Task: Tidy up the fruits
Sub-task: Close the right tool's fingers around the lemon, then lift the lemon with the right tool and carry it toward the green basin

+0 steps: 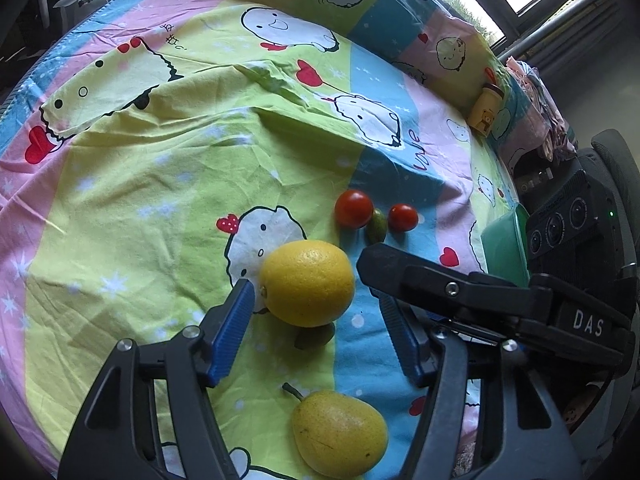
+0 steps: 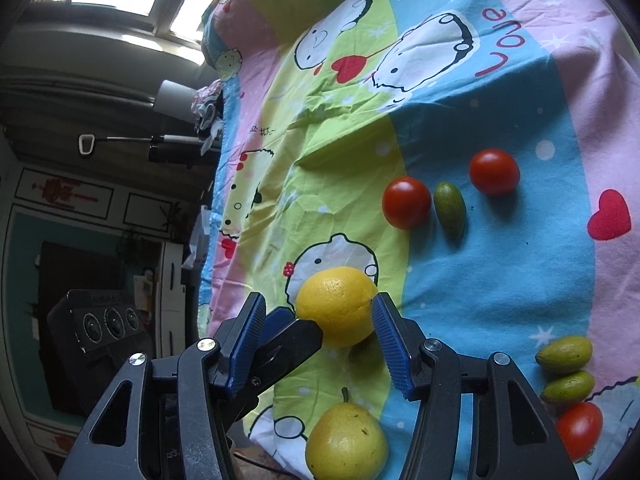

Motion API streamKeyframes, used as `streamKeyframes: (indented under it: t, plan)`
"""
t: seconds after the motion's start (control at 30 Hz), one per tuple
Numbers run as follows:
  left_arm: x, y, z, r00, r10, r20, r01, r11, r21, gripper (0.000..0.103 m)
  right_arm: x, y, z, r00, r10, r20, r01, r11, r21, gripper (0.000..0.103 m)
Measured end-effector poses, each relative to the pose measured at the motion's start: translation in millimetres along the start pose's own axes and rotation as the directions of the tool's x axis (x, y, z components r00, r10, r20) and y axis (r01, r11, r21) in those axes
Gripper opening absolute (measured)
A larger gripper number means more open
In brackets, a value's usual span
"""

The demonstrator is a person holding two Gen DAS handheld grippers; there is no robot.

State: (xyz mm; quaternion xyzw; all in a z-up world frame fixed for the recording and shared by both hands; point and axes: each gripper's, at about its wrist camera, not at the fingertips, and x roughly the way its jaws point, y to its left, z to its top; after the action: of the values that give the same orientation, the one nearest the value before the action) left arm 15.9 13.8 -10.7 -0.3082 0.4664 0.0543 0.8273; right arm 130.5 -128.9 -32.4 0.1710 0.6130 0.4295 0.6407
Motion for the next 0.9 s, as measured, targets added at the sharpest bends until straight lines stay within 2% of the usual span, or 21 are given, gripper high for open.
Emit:
streamKeyframes:
  t: [0.37, 0.9]
  plan:
    - [12, 1, 0, 0.999, -0.016, -0.047, 0.015, 1.000, -0.013, 0.064, 8, -5, 2, 1.000, 0.017, -0.021, -0.016, 0.999, 0.031, 0.058]
    - [22, 3, 0, 0.997, 0.011, -0.072, -0.011, 1.000, -0.004, 0.056, 32, -9, 10, 0.997, -0.046, -0.055, 0.048, 0.998, 0.046, 0.058]
